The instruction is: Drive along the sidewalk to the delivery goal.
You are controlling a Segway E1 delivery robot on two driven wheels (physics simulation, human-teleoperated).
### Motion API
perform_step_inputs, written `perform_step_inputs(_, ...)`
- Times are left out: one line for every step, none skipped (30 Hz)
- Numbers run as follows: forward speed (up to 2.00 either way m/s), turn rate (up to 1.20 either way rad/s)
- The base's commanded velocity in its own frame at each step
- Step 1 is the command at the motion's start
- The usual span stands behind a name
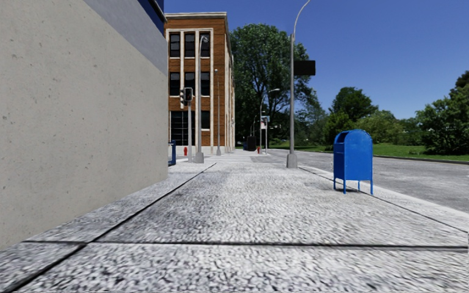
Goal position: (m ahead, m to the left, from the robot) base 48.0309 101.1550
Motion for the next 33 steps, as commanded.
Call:
perform_step_inputs(2.00,0.32)
perform_step_inputs(2.00,0.36)
perform_step_inputs(2.00,0.38)
perform_step_inputs(2.00,0.38)
perform_step_inputs(2.00,0.38)
perform_step_inputs(2.00,0.37)
perform_step_inputs(2.00,0.37)
perform_step_inputs(2.00,0.00)
perform_step_inputs(2.00,0.00)
perform_step_inputs(2.00,0.00)
perform_step_inputs(2.00,0.00)
perform_step_inputs(2.00,0.00)
perform_step_inputs(2.00,0.00)
perform_step_inputs(2.00,0.00)
perform_step_inputs(2.00,0.00)
perform_step_inputs(2.00,0.00)
perform_step_inputs(2.00,0.00)
perform_step_inputs(2.00,0.00)
perform_step_inputs(2.00,0.00)
perform_step_inputs(2.00,0.00)
perform_step_inputs(2.00,0.00)
perform_step_inputs(2.00,0.00)
perform_step_inputs(2.00,0.00)
perform_step_inputs(2.00,0.00)
perform_step_inputs(2.00,0.00)
perform_step_inputs(2.00,0.00)
perform_step_inputs(2.00,0.00)
perform_step_inputs(2.00,0.00)
perform_step_inputs(2.00,-0.03)
perform_step_inputs(2.00,-0.11)
perform_step_inputs(2.00,-0.11)
perform_step_inputs(2.00,-0.19)
perform_step_inputs(2.00,-0.22)
